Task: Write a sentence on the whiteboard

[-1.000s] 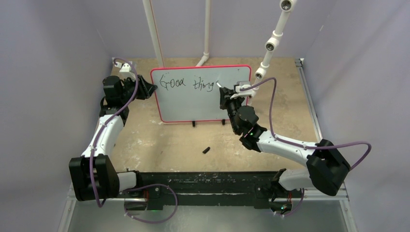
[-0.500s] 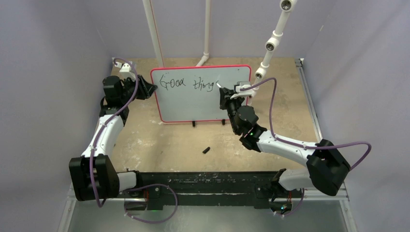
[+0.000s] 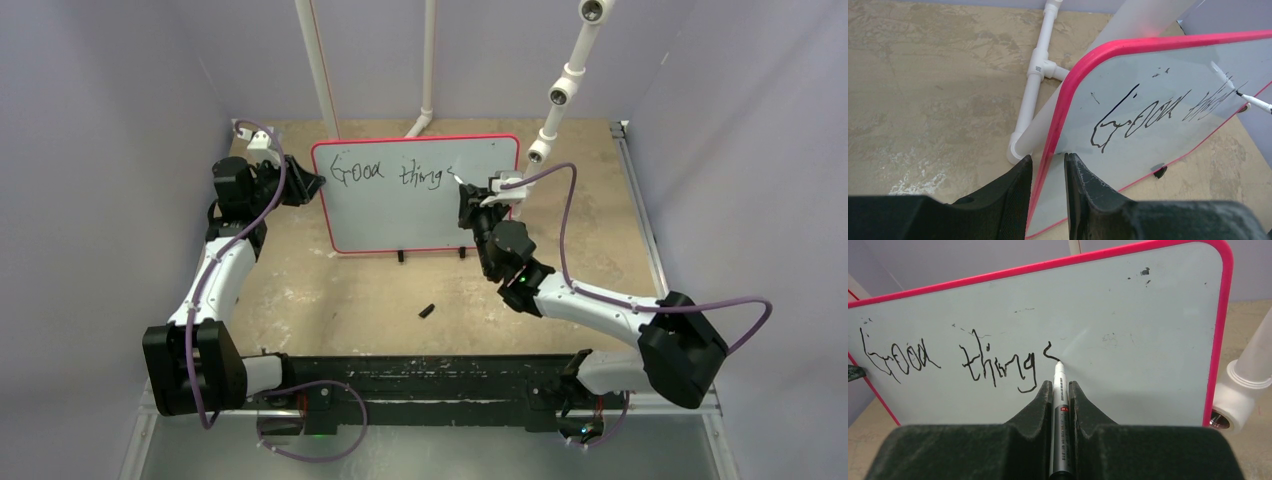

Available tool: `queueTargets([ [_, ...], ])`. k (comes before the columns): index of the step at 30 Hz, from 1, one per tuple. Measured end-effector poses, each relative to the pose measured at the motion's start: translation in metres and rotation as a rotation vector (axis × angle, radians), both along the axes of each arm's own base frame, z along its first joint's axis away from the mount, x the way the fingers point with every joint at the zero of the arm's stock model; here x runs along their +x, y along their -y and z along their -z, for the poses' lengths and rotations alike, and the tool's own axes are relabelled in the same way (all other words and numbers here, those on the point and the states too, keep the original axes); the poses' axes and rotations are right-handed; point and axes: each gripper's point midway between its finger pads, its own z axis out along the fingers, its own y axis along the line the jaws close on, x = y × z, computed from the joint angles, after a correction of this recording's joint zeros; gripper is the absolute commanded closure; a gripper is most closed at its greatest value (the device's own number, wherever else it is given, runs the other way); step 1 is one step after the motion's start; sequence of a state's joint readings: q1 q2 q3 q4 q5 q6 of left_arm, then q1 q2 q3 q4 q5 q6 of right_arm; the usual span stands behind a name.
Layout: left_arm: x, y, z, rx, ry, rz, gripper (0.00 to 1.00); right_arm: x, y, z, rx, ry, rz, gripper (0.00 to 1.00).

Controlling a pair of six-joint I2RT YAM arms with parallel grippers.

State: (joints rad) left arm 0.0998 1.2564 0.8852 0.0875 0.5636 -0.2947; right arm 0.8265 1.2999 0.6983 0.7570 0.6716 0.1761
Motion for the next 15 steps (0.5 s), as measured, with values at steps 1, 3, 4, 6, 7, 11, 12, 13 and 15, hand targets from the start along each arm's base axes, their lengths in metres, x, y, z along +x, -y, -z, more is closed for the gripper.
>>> queueTargets([
  [1, -0.0001, 0.0, 0.0002, 0.0, 0.0, 0.0, 0.71, -0.0001, 0.0002, 0.0006, 0.0, -0.001, 0.0, 1.0],
  [3, -0.0001, 0.0, 0.0002, 0.0, -0.001, 0.0, 0.71, -0.0004, 0.0006, 0.0011, 0.001, -0.003, 0.002, 1.0],
  [4, 0.0, 0.0, 0.0, 0.0, 0.0, 0.0, 0.71, -0.0005, 0.001, 0.0015, 0.001, -0.005, 0.003, 1.0],
  [6, 0.0, 0.0, 0.0001, 0.0, 0.0, 0.0, 0.71, -0.0008, 0.0012, 0.0017, 0.001, -0.007, 0.003, 1.0],
  [7, -0.0001, 0.0, 0.0002, 0.0, 0.0, 0.0, 0.71, -0.0008, 0.0012, 0.0018, 0.001, -0.007, 0.003, 1.0],
  [11, 0.0, 0.0, 0.0001, 0.0, 0.0, 0.0, 0.71, -0.0008, 0.0009, 0.0019, 0.0, -0.007, 0.0, 1.0],
  [12, 0.0, 0.0, 0.0001, 0.0, 0.0, 0.0, 0.71, -0.0008, 0.0008, 0.0019, 0.0, -0.007, 0.0, 1.0],
  [13, 0.0, 0.0, 0.0001, 0.0, 0.0, 0.0, 0.71, -0.0008, 0.0007, 0.0019, 0.0, -0.007, -0.001, 1.0],
  [15, -0.0001, 0.0, 0.0002, 0.0, 0.0, 0.0, 0.71, -0.0009, 0.0005, 0.0019, -0.001, -0.007, -0.002, 1.0],
])
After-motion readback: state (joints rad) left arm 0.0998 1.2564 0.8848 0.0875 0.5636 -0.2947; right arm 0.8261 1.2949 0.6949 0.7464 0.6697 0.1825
